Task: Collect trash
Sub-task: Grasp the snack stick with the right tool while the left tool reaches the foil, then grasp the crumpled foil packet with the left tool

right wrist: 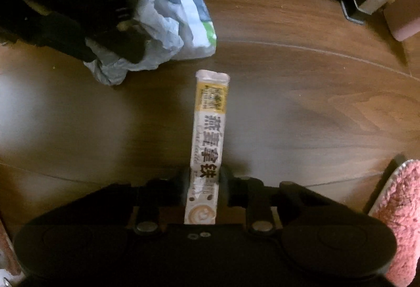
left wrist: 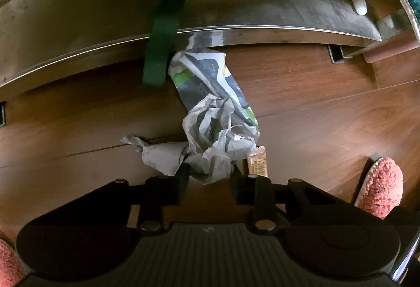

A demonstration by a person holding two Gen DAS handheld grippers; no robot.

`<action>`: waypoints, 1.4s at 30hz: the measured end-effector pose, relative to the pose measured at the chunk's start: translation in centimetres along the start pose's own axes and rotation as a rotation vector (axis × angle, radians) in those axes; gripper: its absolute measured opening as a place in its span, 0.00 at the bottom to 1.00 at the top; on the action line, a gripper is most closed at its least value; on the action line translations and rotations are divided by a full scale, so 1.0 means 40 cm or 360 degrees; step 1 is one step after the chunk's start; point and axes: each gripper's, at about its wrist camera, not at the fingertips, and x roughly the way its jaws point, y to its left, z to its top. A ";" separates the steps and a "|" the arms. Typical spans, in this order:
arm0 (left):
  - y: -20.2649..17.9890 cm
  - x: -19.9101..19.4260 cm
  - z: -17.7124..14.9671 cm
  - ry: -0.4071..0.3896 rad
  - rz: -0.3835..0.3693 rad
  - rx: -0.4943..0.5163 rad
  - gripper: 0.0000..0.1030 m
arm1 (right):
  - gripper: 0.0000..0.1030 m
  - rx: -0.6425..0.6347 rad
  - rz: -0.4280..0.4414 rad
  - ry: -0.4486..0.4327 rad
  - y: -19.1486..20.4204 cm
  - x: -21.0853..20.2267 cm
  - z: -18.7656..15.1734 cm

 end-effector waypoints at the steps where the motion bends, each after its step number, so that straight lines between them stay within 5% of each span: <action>1: 0.003 -0.003 -0.002 0.0001 -0.0005 0.0004 0.22 | 0.20 0.0008 0.0007 0.0008 -0.001 0.002 0.005; 11: 0.025 -0.081 -0.042 -0.0028 0.0005 -0.0014 0.14 | 0.18 0.0223 0.0021 0.0025 -0.073 -0.070 0.015; 20: 0.032 -0.263 -0.092 -0.0116 -0.0006 -0.0055 0.14 | 0.18 0.0256 0.0033 -0.0121 -0.085 -0.287 0.013; 27: 0.062 -0.276 -0.119 -0.0084 -0.0027 -0.0104 0.15 | 0.18 0.0187 0.0177 -0.0241 -0.120 -0.468 0.023; 30: 0.071 -0.258 -0.115 -0.0083 -0.0025 -0.0127 0.37 | 0.18 0.0149 0.0223 -0.0275 -0.135 -0.509 0.038; 32: 0.078 -0.240 -0.107 -0.0100 -0.0028 -0.0170 0.77 | 0.18 0.0125 0.0248 -0.0293 -0.139 -0.532 0.054; 35: 0.097 -0.194 -0.081 -0.0111 -0.0032 -0.0270 0.80 | 0.18 0.0162 0.0289 -0.0285 -0.154 -0.517 0.059; 42: 0.193 -0.049 -0.047 -0.0013 -0.0107 -0.0820 0.80 | 0.18 0.0210 0.0344 -0.0230 -0.143 -0.464 0.083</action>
